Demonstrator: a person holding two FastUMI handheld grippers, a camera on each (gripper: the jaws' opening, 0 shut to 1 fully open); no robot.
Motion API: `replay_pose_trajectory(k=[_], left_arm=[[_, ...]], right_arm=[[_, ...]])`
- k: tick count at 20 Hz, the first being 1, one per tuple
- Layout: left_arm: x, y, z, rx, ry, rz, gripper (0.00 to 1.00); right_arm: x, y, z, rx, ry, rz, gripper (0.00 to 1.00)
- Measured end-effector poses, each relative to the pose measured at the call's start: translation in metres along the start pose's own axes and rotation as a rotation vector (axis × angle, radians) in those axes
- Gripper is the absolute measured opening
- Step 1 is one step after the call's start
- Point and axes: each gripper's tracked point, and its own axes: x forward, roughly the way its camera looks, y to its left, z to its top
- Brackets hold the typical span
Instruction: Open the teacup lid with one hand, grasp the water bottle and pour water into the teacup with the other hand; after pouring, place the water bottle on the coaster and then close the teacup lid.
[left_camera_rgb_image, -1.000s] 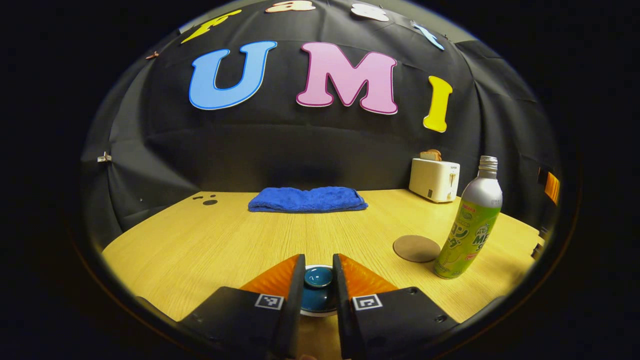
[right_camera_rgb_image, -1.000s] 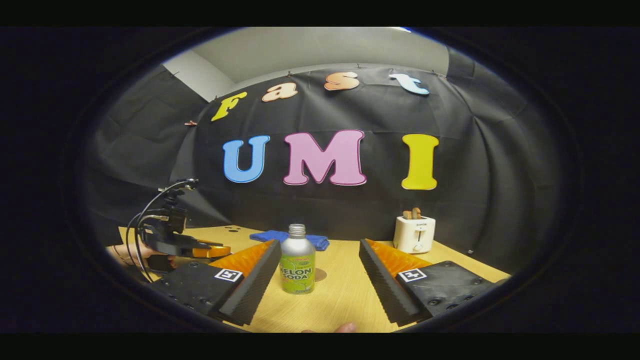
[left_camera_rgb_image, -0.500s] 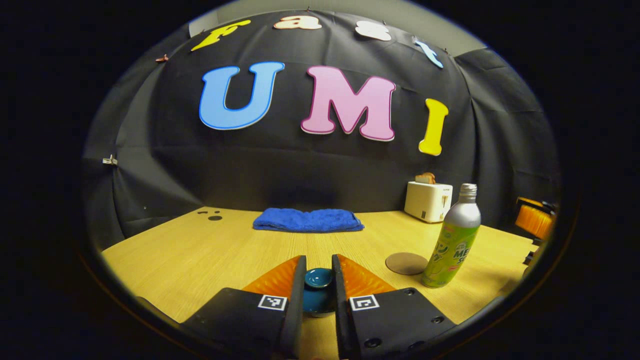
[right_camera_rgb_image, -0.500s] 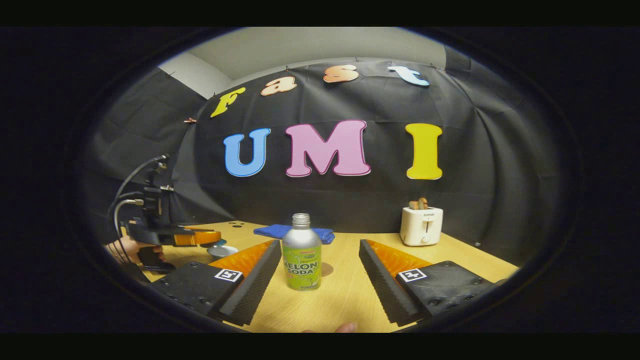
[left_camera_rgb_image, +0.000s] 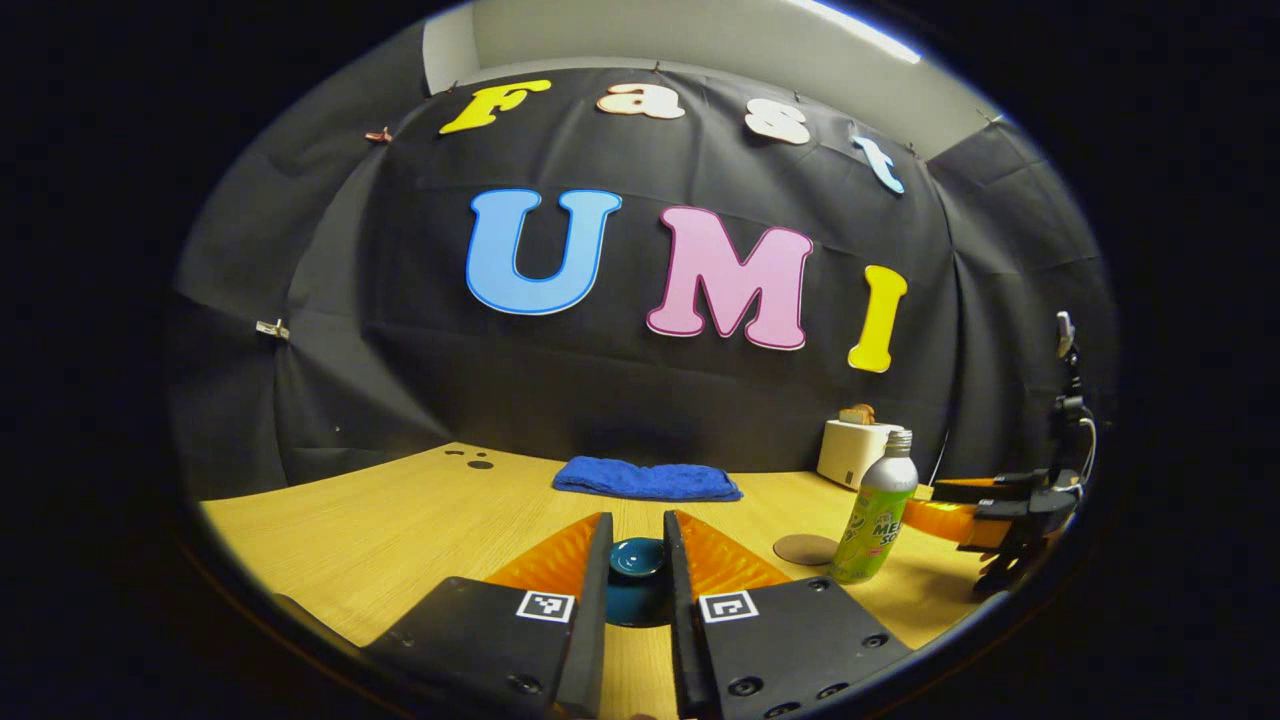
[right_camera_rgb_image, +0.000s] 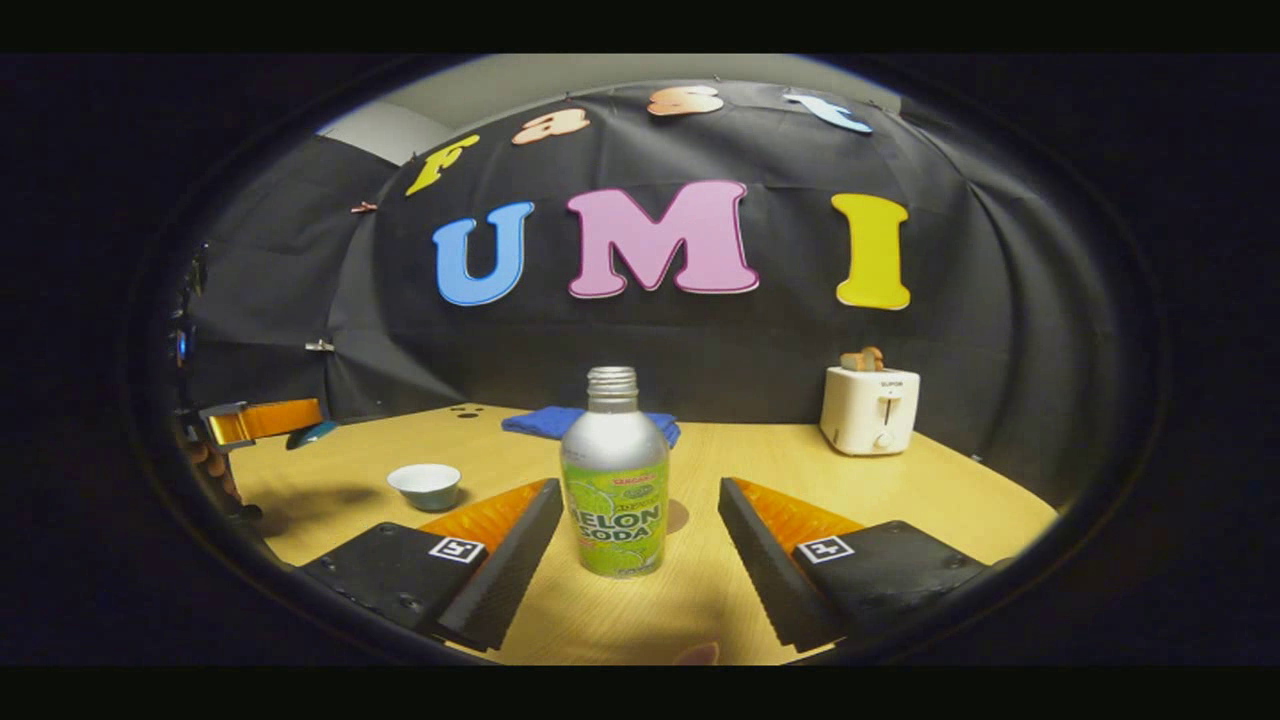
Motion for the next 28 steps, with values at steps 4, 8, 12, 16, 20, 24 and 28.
replay_pose_trajectory(k=[4, 8, 12, 16, 20, 24, 28], left_arm=[[-0.002, 0.018, 0.002, -0.047, 0.007, 0.018, 0.31], [-0.002, 0.023, 0.003, -0.056, 0.007, 0.015, 0.31], [-0.001, 0.024, 0.003, -0.056, 0.003, 0.012, 0.31], [-0.001, 0.025, 0.001, -0.062, 0.007, 0.01, 0.31], [0.002, 0.031, -0.005, -0.086, 0.019, 0.011, 0.31], [0.003, 0.041, -0.006, -0.128, 0.022, 0.017, 0.31], [0.003, 0.059, -0.008, -0.11, 0.027, 0.055, 0.31]], right_arm=[[0.02, 0.003, -0.013, -0.027, 0.04, -0.04, 0.97], [0.029, 0.005, -0.019, -0.058, 0.075, -0.077, 0.97], [0.034, 0.012, -0.026, -0.105, 0.108, -0.082, 0.94], [0.034, 0.017, -0.02, -0.101, 0.09, -0.083, 0.83], [0.035, 0.012, 0.01, -0.247, 0.012, -0.129, 0.81], [0.043, 0.014, 0.036, -0.509, -0.045, -0.187, 0.79], [0.053, 0.023, 0.039, -0.808, -0.069, -0.219, 0.79]])
